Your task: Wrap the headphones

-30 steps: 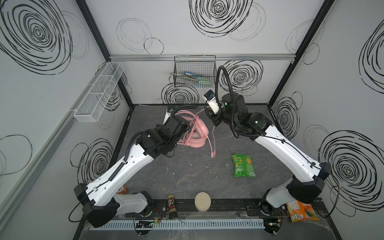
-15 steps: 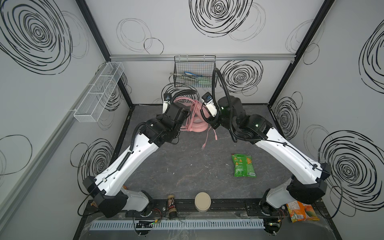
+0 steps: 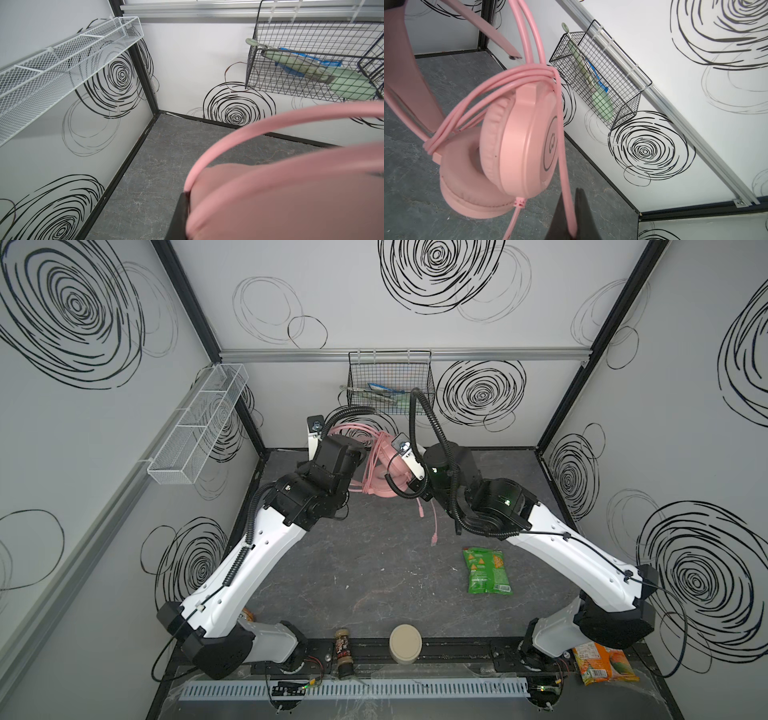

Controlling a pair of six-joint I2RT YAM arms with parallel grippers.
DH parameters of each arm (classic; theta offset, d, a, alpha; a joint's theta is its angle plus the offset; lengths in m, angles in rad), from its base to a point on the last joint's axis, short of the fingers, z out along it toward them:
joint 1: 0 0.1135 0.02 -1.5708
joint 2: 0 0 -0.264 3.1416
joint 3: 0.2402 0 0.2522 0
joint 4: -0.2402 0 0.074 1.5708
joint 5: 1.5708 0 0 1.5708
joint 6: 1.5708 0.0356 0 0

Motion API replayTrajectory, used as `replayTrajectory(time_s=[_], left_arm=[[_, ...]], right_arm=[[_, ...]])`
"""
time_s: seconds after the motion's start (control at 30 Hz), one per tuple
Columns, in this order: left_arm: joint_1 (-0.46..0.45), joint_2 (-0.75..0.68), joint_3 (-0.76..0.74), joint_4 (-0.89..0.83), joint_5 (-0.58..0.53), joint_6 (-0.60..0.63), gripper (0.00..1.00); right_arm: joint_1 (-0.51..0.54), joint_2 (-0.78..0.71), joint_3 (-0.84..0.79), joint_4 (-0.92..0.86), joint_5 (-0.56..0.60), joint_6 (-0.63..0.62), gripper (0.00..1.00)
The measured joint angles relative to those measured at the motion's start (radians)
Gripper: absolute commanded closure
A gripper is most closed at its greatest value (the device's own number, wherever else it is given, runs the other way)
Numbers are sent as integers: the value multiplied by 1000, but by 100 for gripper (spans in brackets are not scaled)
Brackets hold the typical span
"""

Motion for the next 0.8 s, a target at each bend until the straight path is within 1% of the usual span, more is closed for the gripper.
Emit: replayTrajectory(time_s=[0.13, 0.33, 0.5, 0.6, 0.7, 0.8], left_arm=[[1, -2, -6, 16, 0, -1, 100], [0, -2, -16, 49, 0, -18, 100], [0, 5, -16, 82, -5, -39, 100], [9, 28, -11, 103, -3, -39, 100], [34, 56, -3, 120, 10, -37, 100], [56, 64, -2, 127, 26, -25, 100]], right_arm=[[1, 5, 29, -4, -25, 18, 100], [3, 69, 217, -62, -144, 123, 98], [3, 103, 284, -120, -223, 196, 99], [2, 126, 317, -165, -217, 212, 100], [0, 138, 323, -203, -174, 214, 99], [-2, 140, 323, -226, -119, 191, 98]])
